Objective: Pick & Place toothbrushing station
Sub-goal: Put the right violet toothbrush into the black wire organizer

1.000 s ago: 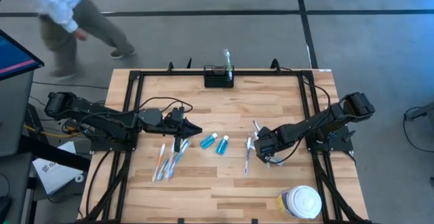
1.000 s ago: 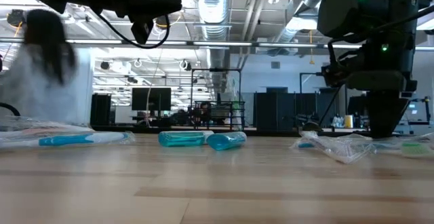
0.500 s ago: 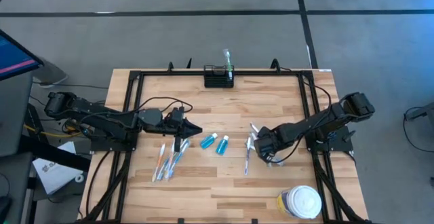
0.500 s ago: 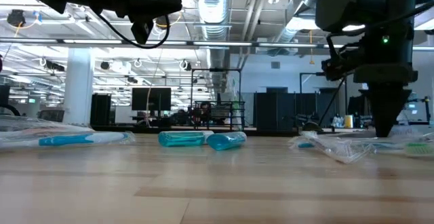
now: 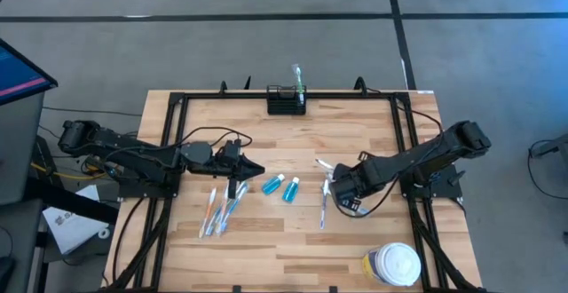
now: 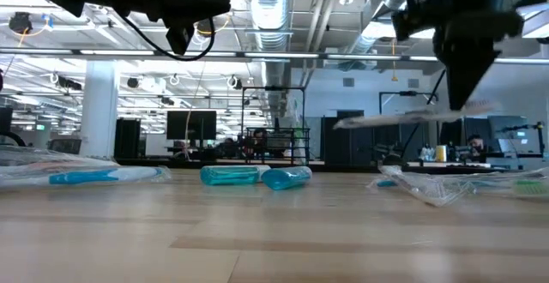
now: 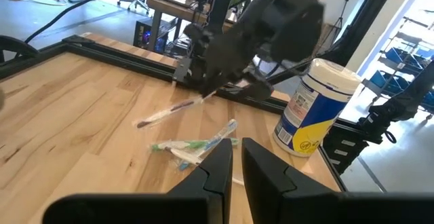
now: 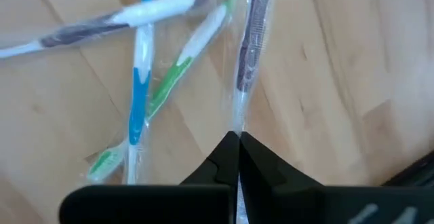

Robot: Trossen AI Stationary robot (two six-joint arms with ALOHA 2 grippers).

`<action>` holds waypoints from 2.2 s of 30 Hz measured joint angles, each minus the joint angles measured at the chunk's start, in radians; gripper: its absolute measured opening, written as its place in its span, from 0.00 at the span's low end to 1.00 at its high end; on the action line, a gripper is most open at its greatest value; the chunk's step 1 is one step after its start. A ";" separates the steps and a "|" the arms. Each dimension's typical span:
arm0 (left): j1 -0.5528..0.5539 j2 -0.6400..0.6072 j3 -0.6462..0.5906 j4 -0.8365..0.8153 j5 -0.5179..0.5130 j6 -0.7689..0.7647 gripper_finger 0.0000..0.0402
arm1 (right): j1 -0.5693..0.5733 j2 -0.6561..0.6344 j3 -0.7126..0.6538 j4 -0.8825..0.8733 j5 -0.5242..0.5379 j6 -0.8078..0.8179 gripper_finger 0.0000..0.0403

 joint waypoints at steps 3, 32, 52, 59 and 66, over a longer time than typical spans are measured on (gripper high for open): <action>0.000 0.000 0.000 0.005 0.000 0.000 0.07 | 0.016 0.000 0.056 -0.021 0.017 -0.064 0.00; 0.143 0.166 0.126 0.013 0.222 -0.261 0.07 | 0.159 0.278 0.417 -0.221 0.699 -0.477 0.00; 0.237 0.362 0.254 0.044 0.541 -0.416 0.10 | 0.183 0.327 0.469 -0.029 0.856 -0.724 0.00; 0.237 0.421 0.301 0.090 0.595 -0.414 0.19 | 0.183 0.327 0.468 0.020 0.873 -0.799 0.00; 0.238 0.432 0.319 0.091 0.612 -0.419 0.28 | 0.183 0.327 0.468 0.030 0.875 -0.805 0.00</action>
